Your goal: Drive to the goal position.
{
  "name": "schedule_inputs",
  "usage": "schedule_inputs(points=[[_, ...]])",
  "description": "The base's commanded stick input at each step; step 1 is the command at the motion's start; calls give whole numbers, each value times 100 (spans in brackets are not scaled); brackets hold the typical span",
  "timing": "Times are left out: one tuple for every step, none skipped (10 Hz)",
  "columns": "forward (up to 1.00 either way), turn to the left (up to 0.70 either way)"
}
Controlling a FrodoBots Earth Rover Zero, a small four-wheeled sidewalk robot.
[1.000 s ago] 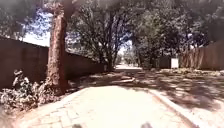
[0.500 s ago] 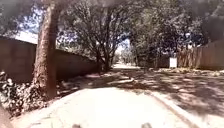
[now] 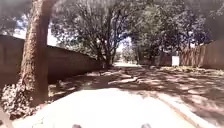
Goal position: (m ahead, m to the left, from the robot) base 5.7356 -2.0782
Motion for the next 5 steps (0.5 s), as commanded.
schedule_inputs(points=[[70,0],[70,0],[70,0],[70,0],[70,0]])
